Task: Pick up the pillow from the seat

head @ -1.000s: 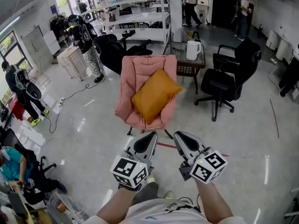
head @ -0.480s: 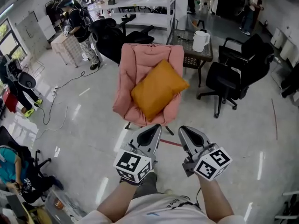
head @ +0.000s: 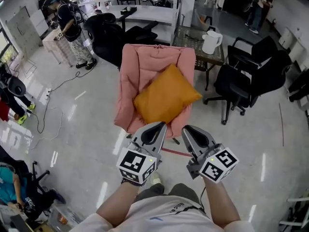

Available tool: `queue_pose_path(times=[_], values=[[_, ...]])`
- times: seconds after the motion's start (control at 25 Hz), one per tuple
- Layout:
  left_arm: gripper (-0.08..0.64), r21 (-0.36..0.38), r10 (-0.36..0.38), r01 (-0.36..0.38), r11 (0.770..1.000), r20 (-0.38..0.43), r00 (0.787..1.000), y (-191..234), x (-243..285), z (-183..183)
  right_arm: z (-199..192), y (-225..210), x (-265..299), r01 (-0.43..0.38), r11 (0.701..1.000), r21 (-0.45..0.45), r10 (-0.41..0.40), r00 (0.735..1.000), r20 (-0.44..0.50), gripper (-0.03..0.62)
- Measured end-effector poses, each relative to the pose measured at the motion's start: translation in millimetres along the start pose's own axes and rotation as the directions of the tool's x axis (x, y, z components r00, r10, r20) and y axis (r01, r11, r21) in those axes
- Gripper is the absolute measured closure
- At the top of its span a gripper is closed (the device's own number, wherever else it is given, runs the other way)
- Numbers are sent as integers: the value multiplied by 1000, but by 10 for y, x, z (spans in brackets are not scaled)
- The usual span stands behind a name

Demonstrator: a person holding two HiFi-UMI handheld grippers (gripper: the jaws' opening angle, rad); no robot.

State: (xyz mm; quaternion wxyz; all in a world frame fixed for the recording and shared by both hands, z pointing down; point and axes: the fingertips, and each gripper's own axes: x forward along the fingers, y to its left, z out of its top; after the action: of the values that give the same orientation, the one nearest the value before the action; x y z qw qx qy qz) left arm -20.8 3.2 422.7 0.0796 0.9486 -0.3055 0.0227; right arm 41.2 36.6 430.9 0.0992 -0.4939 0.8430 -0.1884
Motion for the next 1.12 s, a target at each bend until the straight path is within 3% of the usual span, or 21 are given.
queue_pose_path(times=[0.28,0.48,0.72,0.92,1.12], values=[[549,-43,-52,52,998,-8,999,347,435,-98,22,-442,366,43,999,-3,-43,999,1,569],[549,-37,-24,23,999,-23,999,643,949,-165,9,-989,705,30,999,16,-29,999,-46,495],[549,-46,21,-24,999,-57,998,1021,1885,-111,216,-1843,1244,19,1000,3,-19,992,-127,472],[549,-56,48,-52,997,-69,996,1269,2413,-60,234,-2455,1533,40,999,-15,-43,973,-228,435],[549,-81,51,-60,995,-116,992,1475,3016,-412,-58,-3333,1747,86,996,2,-80,937,-341,413]])
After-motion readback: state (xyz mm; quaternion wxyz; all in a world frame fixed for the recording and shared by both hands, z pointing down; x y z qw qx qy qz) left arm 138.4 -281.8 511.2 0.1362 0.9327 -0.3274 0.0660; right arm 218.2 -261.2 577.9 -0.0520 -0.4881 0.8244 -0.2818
